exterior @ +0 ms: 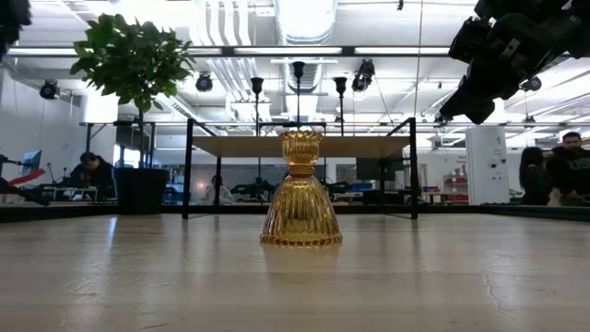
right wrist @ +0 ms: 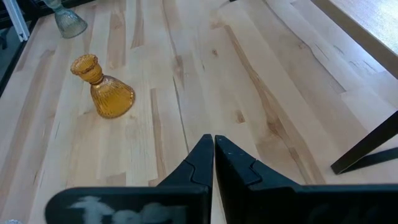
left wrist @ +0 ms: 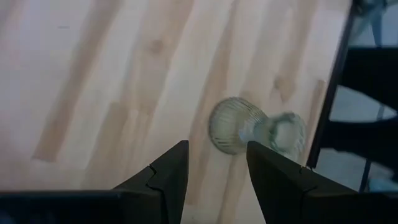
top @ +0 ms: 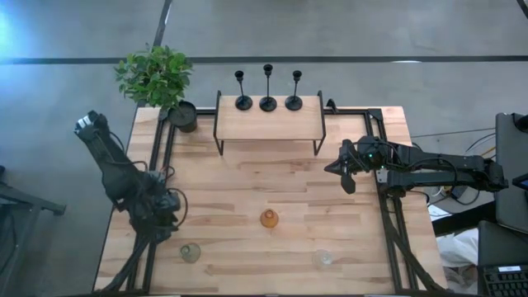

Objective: Pick & Place candle stick holders
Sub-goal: Put the green candle holder on the shelf

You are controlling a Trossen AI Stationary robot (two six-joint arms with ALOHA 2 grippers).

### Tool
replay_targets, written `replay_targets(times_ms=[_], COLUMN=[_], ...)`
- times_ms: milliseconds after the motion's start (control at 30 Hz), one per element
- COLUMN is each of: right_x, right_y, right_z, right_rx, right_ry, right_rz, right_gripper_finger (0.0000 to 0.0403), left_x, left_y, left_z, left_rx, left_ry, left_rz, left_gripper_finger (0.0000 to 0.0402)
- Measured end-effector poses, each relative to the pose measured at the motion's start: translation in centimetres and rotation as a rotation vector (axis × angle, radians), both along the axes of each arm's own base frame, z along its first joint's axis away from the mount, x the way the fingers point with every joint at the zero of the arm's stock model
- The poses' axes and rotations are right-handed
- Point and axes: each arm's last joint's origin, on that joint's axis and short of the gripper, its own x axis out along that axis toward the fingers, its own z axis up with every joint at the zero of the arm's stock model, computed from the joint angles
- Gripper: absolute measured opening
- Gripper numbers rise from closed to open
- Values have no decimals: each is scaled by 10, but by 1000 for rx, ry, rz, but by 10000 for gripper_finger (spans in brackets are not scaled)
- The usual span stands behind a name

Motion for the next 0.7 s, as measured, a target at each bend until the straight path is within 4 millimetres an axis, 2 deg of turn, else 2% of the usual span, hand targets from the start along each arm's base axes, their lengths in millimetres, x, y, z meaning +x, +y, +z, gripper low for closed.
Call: replay_targets(times_ms=[133, 400, 700], right_x=[0, 0, 0], right_y=[0, 0, 0], right_z=[0, 0, 0], right_rx=[0, 0, 0], right_ry=[0, 0, 0], right_rz=[0, 0, 0], right_gripper_finger=[13, 13, 13], left_x=[-3, -16, -12], left_y=[-12, -25, -47], left_z=[-10, -37, -72], left_rx=[-17, -16, -23], left_ry=[-11, 138, 28], left_rz=[-105, -235, -420], left_gripper_finger=[167, 167, 167])
